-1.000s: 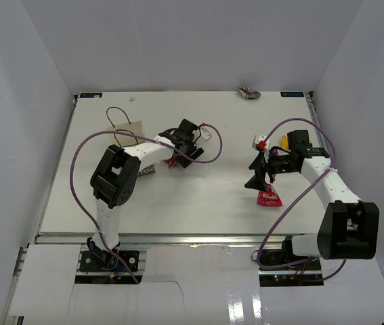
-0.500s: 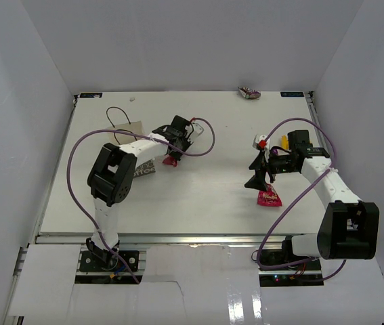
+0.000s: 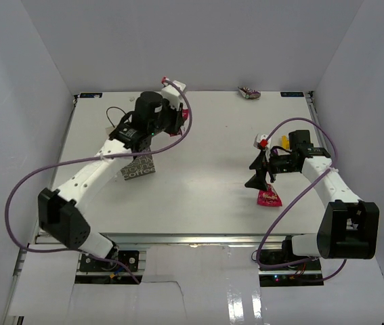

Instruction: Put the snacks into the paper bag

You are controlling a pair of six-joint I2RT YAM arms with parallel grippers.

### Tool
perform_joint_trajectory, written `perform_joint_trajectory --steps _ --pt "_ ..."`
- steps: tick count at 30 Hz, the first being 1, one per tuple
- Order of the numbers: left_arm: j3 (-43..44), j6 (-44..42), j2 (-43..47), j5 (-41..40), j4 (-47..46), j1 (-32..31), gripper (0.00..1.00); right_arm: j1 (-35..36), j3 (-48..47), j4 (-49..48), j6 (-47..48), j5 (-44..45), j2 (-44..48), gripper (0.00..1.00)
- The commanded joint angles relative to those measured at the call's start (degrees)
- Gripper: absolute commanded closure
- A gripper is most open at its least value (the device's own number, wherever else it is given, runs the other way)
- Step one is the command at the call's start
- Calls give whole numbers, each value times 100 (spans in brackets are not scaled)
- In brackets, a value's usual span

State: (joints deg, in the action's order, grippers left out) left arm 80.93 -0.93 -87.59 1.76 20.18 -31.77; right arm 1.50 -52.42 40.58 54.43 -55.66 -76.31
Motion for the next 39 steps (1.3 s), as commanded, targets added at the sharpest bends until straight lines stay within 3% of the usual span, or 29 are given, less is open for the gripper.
perform_joint_trajectory --steps 1,9,14,31,33,38,39 --pt "11 672 681 52 -138 197 77 -35 -189 -6 -12 -191 -103 11" --pt "-427 1288 1657 -62 -304 1137 79 -44 -295 -6 -21 -226 -191 11" --pt "-973 1543 1904 368 -822 1831 78 -44 -260 3 -29 -252 -165 11" --pt "-1808 708 2194 563 -1122 2113 71 -44 -277 -6 -38 -191 -138 11" --pt "-1843 699 2211 562 -1122 2131 67 -35 -321 3 -47 -200 -164 11" --pt "-1826 726 2203 492 -1183 2131 32 -35 -347 3 -82 -208 -165 11" --pt "-1817 734 2194 501 -1184 2131 30 -35 -339 3 -91 -200 -165 11"
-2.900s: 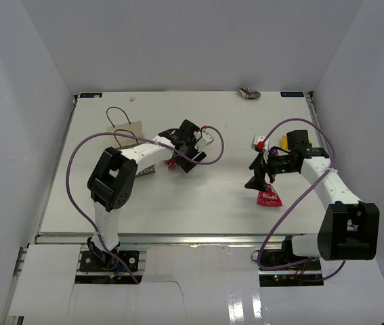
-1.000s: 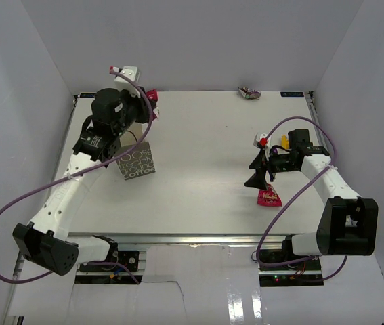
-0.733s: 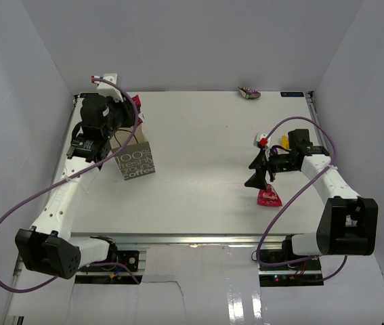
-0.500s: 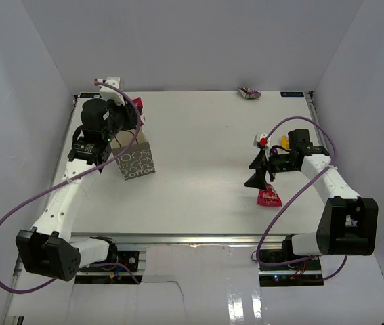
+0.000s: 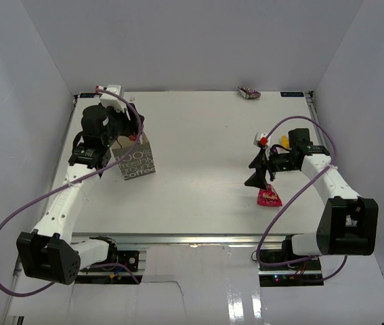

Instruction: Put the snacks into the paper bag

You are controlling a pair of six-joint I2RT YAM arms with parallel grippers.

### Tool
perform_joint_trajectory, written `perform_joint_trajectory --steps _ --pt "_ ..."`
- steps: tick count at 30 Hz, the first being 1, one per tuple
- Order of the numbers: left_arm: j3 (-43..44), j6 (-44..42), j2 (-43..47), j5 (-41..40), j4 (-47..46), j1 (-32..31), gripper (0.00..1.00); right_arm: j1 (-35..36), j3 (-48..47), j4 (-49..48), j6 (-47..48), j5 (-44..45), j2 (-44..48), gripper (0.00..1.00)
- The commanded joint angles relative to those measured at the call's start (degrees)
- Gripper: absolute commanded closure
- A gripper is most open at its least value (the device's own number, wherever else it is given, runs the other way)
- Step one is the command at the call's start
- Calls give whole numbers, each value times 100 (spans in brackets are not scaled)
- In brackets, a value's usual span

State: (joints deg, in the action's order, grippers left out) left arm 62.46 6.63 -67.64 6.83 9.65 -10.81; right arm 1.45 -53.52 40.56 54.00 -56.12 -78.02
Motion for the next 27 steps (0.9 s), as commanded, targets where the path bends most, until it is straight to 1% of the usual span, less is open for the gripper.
perform_joint_trajectory --steps 1,5,7,8,9,10,11,13,14,15,16,17,18,19,20,21,22,23,26,27 --pt "82 -22 172 11 -130 35 29 -31 -221 5 -39 -145 23 11" --pt "284 66 110 212 -112 35 27 -31 -229 -4 -152 -58 67 11" --pt "477 188 102 397 -121 35 27 -31 -308 -169 -458 118 41 12" --pt "548 241 102 511 -147 35 26 -31 -352 -266 -695 449 -2 9" --pt "627 312 102 773 -165 35 24 -40 -387 -354 -1211 653 -29 7" --pt "697 382 102 924 -183 35 23 -40 -492 -399 -1416 846 -64 7" --pt "820 530 119 1099 -235 35 21 -22 -554 -304 -1531 1205 -134 5" --pt "917 689 171 1548 -279 35 17 74 -721 91 -1288 1681 -213 3" --pt "970 847 250 1671 -332 35 15 170 -809 528 -1086 2144 -257 2" --pt "953 918 303 1777 -367 35 12 215 -792 698 -936 2419 -258 2" --pt "927 997 373 1926 -402 35 10 241 -766 856 -648 2656 -240 2" --pt "804 1137 452 1971 -481 35 9 294 -618 988 -575 3215 -214 2" --pt "725 1217 653 1980 -516 35 9 338 -486 902 -609 3621 -196 2" --pt "628 1305 751 1954 -534 35 7 399 -354 736 -1071 4078 -161 3" --pt "540 1384 865 1928 -569 35 7 521 -213 560 -1363 5057 -170 10" --pt "305 1524 1092 1910 -604 35 7 566 -29 376 -1627 5423 -187 10" --pt "189 1603 1216 1849 -622 35 7 584 16 409 -1986 5575 -248 10" --pt "75 1648 1322 1822 -648 35 7 584 34 488 -2120 5568 -258 10" --pt "-286 1771 1718 1690 -587 35 6 593 262 568 -2683 5095 -170 9" --pt "-400 1789 1797 1655 -561 35 6 602 211 541 -2780 5145 -205 10"
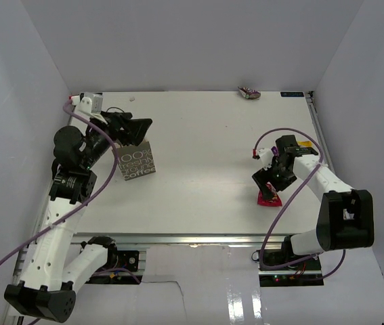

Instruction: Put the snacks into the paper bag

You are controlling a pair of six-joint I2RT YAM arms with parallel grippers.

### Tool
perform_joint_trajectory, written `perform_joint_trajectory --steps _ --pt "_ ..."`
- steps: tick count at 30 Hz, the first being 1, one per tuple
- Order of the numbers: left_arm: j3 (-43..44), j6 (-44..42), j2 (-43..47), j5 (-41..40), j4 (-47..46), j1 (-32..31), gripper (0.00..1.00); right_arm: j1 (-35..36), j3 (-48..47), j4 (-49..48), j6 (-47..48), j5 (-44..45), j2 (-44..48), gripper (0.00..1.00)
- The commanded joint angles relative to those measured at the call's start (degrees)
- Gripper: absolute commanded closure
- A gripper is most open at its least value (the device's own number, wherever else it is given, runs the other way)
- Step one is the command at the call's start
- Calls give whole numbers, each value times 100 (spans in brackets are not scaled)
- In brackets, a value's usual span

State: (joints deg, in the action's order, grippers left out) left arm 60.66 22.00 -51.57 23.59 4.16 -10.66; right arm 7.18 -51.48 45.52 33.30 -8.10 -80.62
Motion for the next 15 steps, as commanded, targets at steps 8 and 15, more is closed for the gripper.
perform_joint_trajectory --steps 8,15 --pt "-424 287 657 -171 260 20 5 -32 -213 -429 -1317 -60 -998 4" --pt "-512 358 1043 -259 313 20 5 -32 -99 -781 -1362 -113 -939 63"
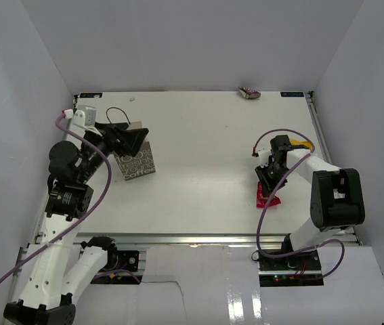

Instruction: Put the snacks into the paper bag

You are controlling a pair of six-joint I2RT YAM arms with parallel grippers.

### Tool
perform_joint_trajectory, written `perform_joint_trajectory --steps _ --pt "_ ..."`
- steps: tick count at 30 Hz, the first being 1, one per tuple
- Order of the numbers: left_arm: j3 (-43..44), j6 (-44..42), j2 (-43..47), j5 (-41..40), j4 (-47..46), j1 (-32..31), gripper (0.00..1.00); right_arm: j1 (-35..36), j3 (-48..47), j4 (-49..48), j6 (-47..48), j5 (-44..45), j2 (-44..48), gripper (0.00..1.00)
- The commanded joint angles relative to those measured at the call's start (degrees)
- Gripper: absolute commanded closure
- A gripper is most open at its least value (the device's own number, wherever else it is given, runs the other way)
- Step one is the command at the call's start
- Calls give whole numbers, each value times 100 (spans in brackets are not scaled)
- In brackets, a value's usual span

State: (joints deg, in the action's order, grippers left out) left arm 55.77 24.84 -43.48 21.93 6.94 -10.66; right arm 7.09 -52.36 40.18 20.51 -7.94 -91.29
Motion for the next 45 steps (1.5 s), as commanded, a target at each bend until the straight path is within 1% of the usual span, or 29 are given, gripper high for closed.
perform_joint_trajectory --steps 1,3,4,5,6,8,9,10,11,12,14,15,17,18,20,21,22,24,25,26,27,28,29,30,33,35,41,43,45 --pt "-22 82 279 -101 27 20 5 -24 15 -274 -48 -154 181 72" --pt "4 109 401 -137 27 20 4 -24 59 -327 49 -268 391 80" --pt "22 109 428 -154 9 20 3 -15 50 -318 232 -530 453 85" --pt "65 126 446 -163 -8 20 3 -15 -19 -222 364 -707 515 87" --pt "92 135 463 -163 -35 20 3 11 -90 -169 653 -1135 602 90" --pt "197 170 455 -128 -87 20 2 64 -439 189 1128 -1725 699 90" --pt "241 179 420 -111 -148 20 2 160 -598 279 1383 -2311 717 90" --pt "276 188 411 -49 -184 20 2 230 -765 358 1768 -2578 735 90" --pt "364 231 385 -14 -228 20 2 327 -1185 454 1946 -2789 735 90" --pt "408 258 350 21 -298 20 2 606 -1398 429 2052 -3070 726 90" --pt "505 319 332 48 -333 20 2 976 -2090 219 2106 -3160 656 90" --pt "601 407 306 74 -368 20 2 1405 -2329 -113 2071 -3100 604 90" --pt "689 504 314 100 -386 20 2 1855 -2839 -492 1852 -2916 350 91" --pt "759 591 314 118 -404 20 2 2283 -3389 -886 1729 -2619 218 92" --pt "795 671 393 127 -404 20 2 2673 -4016 -1274 1290 -2283 -300 92" --pt "778 732 437 127 -395 20 2 3023 -4706 -1450 1115 -1881 -511 92" --pt "752 768 542 110 -386 20 2 3183 -5096 -1739 930 -1669 -722 92" --pt "673 838 674 22 -343 20 2 3534 -5913 -1935 350 -1142 -1451 92" --pt "585 899 814 -5 -316 20 2 3632 -6666 -2153 157 -974 -1671 92" --pt "550 935 885 -40 -299 20 2 3720 -6952 -2312 -19 -833 -2039 92" --pt "514 970 964 -110 -255 20 2 3886 -7146 -2479 -299 -553 -2182 92" --pt "462 1014 1026 -136 -237 20 2 3974 -7331 -2898 -381 -411 -2270 92" --pt "444 1031 1139 -163 -176 20 2 4184 -7350 -3111 -399 -279 -2410 92" --pt "444 1040 1175 -224 -123 20 2 4273 -7333 -3331 -390 114 -2455 92" --pt "531 979 1255 -312 105 20 2 4546 -7192 -4052 -434 626 -2622 92" --pt "601 926 1255 -330 237 20 2 4651 -7218 -4273 -539 680 -2745 92" --pt "619 847 1211 -348 291 20 2 4906 -7122 -4308 -759 575 -2789 91" --pt "567 856 1185 -295 256 20 2 4942 -7025 -4370 -759 636 -2807 83" --pt "540 873 1158 -269 220 20 2 4951 -6920 -4414 -759 680 -2816 80"
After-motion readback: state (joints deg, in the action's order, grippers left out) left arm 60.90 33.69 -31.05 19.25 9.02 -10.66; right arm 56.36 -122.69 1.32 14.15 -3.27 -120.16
